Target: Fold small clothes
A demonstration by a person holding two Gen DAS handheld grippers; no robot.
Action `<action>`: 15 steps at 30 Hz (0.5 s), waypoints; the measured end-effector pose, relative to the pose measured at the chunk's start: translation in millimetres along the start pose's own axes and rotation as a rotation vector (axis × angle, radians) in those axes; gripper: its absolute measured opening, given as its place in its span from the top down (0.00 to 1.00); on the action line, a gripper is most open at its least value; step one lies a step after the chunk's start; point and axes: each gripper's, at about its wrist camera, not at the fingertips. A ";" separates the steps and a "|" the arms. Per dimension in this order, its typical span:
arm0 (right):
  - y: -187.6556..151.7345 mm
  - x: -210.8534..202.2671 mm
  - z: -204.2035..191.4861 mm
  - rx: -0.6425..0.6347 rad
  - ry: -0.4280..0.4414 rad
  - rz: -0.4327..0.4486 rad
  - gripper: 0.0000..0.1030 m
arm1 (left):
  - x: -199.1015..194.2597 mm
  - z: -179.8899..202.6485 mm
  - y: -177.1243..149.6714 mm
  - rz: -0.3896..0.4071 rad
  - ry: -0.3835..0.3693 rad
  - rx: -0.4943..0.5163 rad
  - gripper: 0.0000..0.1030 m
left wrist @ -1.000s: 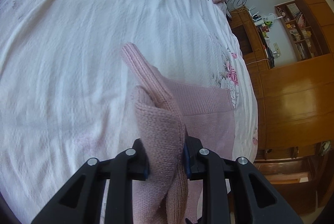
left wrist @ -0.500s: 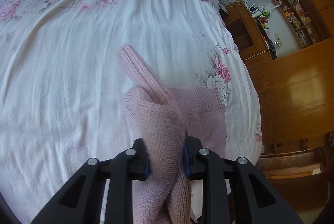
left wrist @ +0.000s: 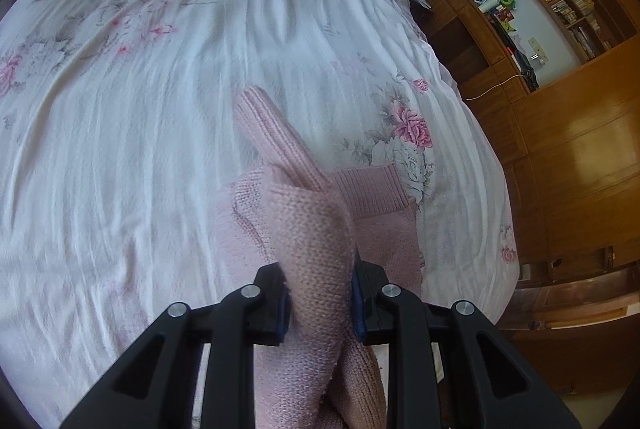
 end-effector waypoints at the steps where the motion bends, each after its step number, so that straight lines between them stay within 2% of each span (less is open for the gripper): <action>1: -1.7 0.0 4.3 0.009 0.001 -0.001 0.90 | 3.0 5.7 0.9 -0.003 0.010 0.007 0.77; 15: -29.1 -3.3 60.0 0.167 0.046 -0.025 0.90 | 38.1 74.0 4.2 -0.031 0.149 0.060 0.77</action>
Point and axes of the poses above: each gripper's, at about its wrist camera, not at the fingertips, and x roughly the way its jaws point, z to its right, y to its top, and after that the axes turned 6 degrees about -z, right-handed
